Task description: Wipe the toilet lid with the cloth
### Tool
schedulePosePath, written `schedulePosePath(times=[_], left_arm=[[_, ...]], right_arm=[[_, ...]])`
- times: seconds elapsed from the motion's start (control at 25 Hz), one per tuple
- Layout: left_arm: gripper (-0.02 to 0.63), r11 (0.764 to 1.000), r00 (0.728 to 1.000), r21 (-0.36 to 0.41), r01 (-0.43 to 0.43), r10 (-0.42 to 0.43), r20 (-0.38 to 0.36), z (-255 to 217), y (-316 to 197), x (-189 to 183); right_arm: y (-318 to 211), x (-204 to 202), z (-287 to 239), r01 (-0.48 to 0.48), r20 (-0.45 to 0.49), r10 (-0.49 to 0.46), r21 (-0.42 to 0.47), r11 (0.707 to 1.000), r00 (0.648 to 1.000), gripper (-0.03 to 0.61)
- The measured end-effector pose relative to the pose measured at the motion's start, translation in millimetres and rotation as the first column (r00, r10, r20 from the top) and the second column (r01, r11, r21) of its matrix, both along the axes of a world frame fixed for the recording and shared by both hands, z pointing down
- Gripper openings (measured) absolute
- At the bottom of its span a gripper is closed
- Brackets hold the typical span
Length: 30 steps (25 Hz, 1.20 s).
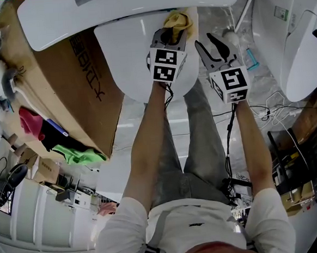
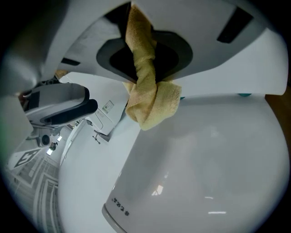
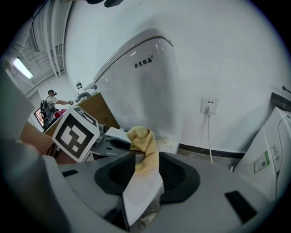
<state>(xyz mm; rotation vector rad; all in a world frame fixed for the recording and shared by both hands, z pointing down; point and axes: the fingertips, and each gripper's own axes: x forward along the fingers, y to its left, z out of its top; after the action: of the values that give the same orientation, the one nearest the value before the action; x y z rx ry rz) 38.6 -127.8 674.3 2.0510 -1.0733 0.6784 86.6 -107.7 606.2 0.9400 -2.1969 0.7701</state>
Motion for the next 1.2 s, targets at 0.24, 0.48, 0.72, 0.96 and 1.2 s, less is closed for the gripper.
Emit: schedulePosePath(times=[0.24,0.48,0.72,0.96,1.2], left_arm=[[0.105,0.999,0.999,-0.007,0.043,-0.043,0.002,1,5,-31],[0.104,0.997,0.997,-0.006,0.074,-0.074,0.006,1,8,-62],[0.104,0.996,0.996,-0.006,0.093,-0.093,0.010,1,10,-90],[0.105,0.993,0.993,0.000,0.118,-0.118,0.019,0,13,-120],[0.105,0.989,0.988,0.001,0.149,-0.149,0.040,-1,17,-154]], right_arm=[[3,-24,-2,0.027,-0.001,-0.027,0.003,1.000,1.000,0.176],[6,-51,-3,0.052,0.001,-0.052,0.006,0.999,0.999,0.176],[8,-76,-3,0.075,-0.003,-0.075,0.004,0.997,0.997,0.176],[11,-99,-3,0.090,-0.008,-0.090,0.002,0.996,0.996,0.176],[14,-121,-4,0.104,-0.005,-0.104,-0.003,0.995,0.995,0.176]])
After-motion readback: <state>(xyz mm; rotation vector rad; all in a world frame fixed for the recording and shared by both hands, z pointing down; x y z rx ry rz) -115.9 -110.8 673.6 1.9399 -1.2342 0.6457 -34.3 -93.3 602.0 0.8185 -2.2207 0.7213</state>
